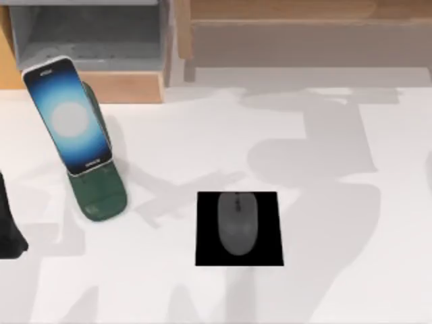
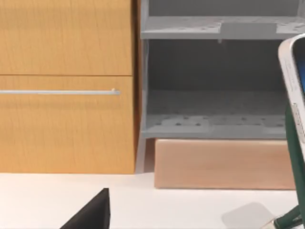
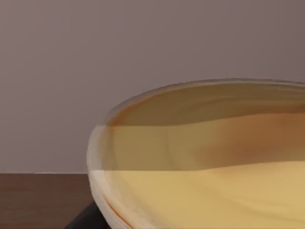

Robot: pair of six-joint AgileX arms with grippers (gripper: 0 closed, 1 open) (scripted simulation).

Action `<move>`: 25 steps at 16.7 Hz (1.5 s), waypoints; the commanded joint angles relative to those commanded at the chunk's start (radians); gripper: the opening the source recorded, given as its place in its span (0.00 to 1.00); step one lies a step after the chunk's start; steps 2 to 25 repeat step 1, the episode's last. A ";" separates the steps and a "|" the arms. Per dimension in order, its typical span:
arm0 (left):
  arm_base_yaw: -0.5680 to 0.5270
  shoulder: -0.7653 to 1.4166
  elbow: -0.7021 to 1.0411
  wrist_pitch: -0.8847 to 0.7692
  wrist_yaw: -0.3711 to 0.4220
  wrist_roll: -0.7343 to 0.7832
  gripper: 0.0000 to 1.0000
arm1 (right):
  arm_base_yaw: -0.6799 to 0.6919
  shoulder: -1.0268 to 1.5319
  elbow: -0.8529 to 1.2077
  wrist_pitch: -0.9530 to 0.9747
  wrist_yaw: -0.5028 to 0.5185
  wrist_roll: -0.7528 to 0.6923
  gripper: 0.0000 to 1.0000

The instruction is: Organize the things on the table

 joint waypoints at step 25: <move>0.000 0.000 0.000 0.000 0.000 0.000 1.00 | 0.000 0.000 0.000 0.000 0.000 0.000 1.00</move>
